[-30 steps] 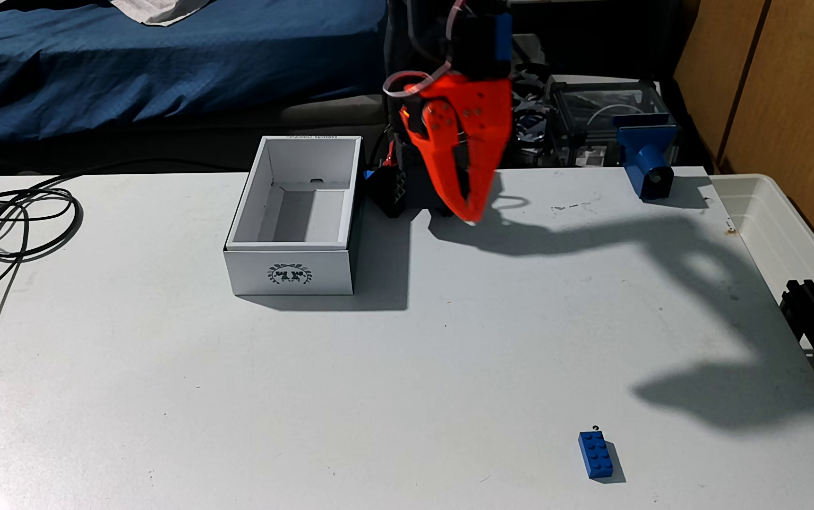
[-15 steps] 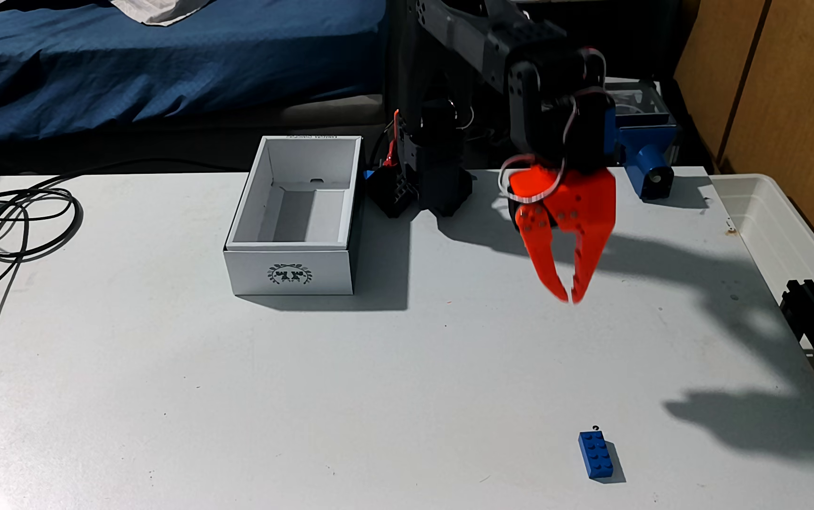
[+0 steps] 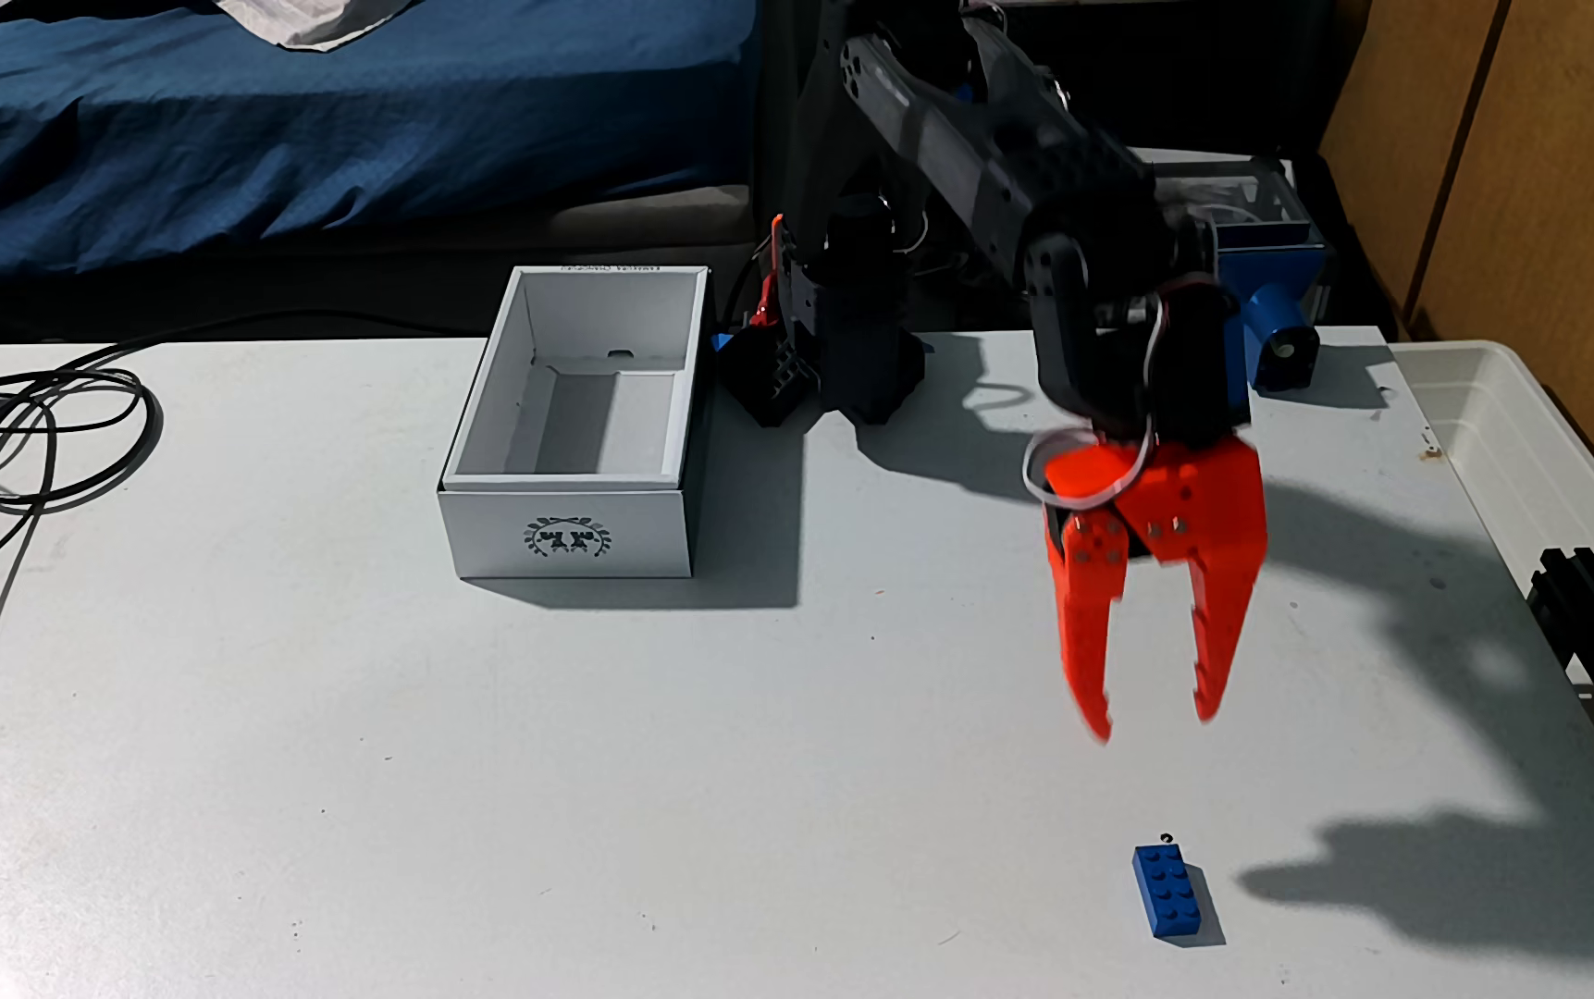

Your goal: Grab the blue brick and place in box

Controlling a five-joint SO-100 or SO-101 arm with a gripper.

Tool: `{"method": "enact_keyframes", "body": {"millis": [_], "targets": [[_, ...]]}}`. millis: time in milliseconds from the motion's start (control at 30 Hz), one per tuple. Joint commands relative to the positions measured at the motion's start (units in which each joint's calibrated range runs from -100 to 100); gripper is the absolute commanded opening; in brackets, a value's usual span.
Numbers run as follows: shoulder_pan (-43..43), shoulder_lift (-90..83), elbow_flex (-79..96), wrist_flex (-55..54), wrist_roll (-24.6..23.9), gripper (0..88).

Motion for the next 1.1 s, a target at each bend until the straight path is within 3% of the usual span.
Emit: {"method": "enact_keyframes", "body": {"millis": [0, 433, 1067], "targets": [[-0.53, 1.67, -2.62, -3.16, -0.38, 29.4], [0.07, 6.32, -4.93, -9.28, -0.01, 52.4], [0.07, 22.3, -19.48, -9.19, -0.11, 53.0]]}}
